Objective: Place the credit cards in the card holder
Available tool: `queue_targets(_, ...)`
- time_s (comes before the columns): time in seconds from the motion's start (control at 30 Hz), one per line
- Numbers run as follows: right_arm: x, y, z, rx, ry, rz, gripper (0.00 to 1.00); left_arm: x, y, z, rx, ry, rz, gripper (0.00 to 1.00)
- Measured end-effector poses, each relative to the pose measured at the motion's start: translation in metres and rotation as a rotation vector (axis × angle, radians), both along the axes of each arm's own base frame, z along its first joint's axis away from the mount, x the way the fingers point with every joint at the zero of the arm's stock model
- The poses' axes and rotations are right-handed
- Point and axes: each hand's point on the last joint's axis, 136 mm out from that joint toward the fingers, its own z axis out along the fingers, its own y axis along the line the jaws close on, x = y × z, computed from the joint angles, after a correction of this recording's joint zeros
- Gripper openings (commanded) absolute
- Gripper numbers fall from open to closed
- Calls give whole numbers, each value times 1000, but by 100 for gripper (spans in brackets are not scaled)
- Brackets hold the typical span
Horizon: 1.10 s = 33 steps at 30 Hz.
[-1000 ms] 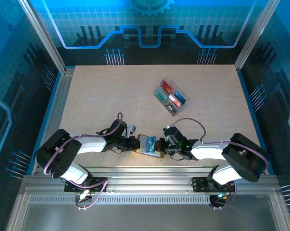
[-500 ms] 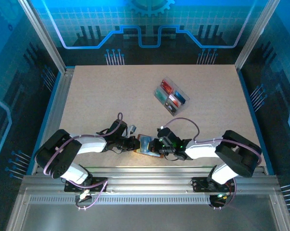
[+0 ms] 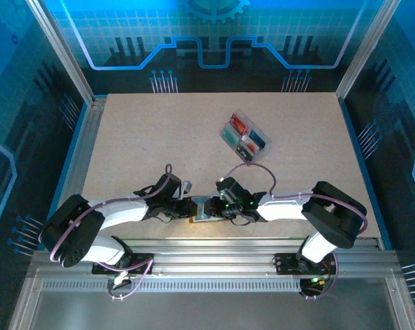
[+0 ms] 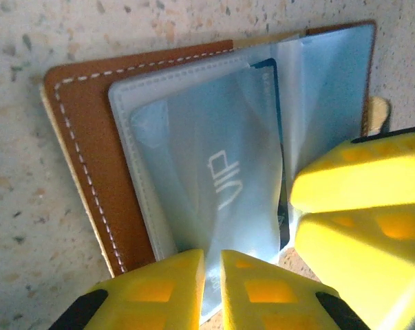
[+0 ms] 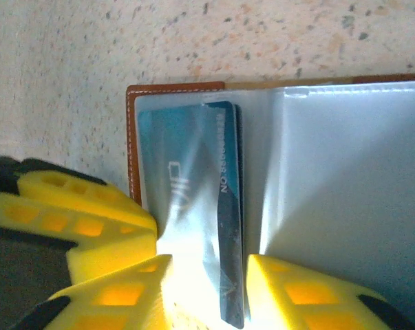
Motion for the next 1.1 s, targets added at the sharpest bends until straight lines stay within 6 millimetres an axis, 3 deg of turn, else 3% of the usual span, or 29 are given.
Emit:
queue_targets(0.1,-4,-4,0,-20,6,25,46,-2,3,1,-1,19,12,17)
queue_targets(0.27,-8,-9,0,-46,1,54,43,-1,10,2,4,41,46,17)
queue_targets(0.53,-10,-14,-4,-97,-3,86,22,-1,16,4,5,52,61,14)
queue_targets(0.73,-10,-15,-5,-114,-5,97,11,-5,17,-10,27,99,57,13)
queue_targets(0.9,-10,-11,-9,-122,6,113,6,-3,12,-11,7,98,46,13)
queue_targets(1.0,-7,-4,-9,-118,9,119,7,-3,10,-11,3,91,40,13)
queue_targets(1.1,-8,1,-7,-118,3,133,17,-2,9,-11,2,90,39,13)
